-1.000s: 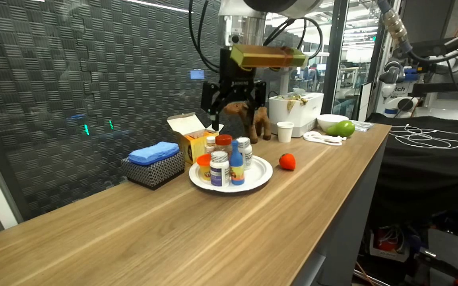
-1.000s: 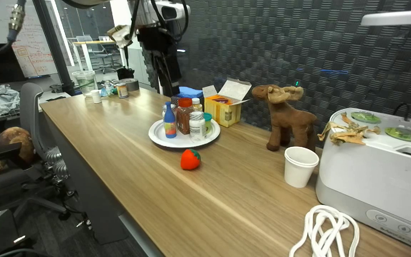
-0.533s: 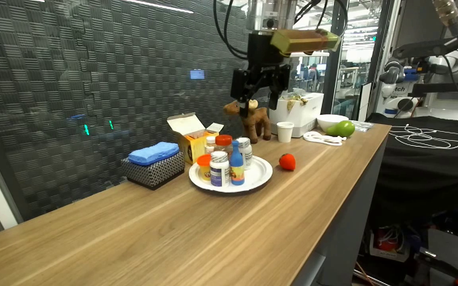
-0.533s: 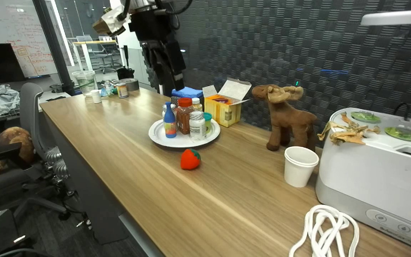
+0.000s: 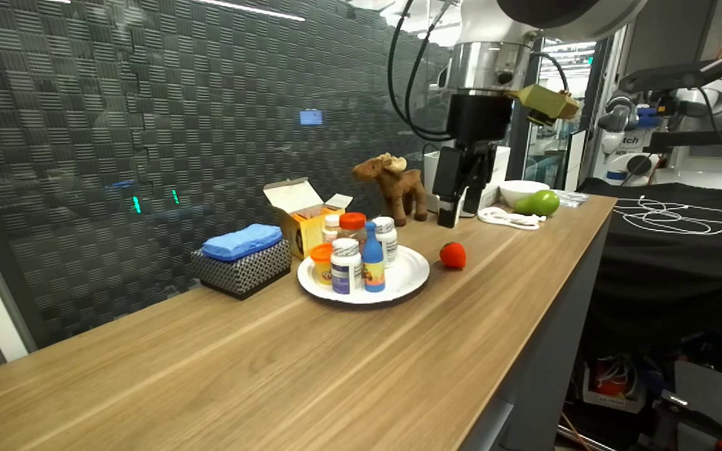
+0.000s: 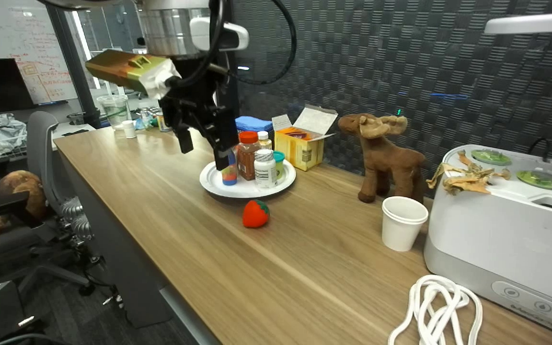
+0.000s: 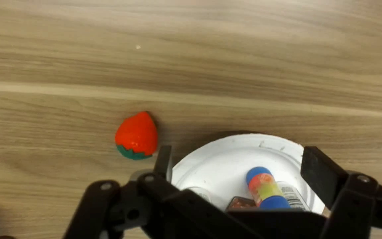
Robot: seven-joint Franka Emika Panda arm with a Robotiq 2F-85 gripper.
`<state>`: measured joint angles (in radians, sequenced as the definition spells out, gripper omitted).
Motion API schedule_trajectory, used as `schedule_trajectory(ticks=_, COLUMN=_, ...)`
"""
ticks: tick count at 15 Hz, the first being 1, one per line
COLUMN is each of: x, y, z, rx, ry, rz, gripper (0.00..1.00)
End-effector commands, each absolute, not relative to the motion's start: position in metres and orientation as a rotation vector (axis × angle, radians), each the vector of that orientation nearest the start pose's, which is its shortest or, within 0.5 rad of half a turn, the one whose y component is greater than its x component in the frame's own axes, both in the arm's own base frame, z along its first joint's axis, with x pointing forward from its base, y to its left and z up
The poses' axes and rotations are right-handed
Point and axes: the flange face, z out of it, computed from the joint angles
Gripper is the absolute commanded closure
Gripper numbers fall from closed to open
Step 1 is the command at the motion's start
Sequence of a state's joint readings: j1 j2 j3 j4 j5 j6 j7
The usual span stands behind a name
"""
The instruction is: Place the containers and strawberry plush toy on the white plate
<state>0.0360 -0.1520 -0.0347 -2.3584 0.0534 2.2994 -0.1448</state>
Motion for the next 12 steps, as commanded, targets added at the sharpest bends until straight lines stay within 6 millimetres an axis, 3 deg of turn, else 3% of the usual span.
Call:
schedule_trajectory(ticks=1, x=0.476, y=-0.014, z=0.392, rx=-3.066, ry=-0.319, rz=-0.158, gripper=0.00)
schedule_trajectory(ticks=12, x=0.483, y=-0.051, z=0.364, rx=-3.292, ry=-0.444, rz=-0.162, gripper=0.00)
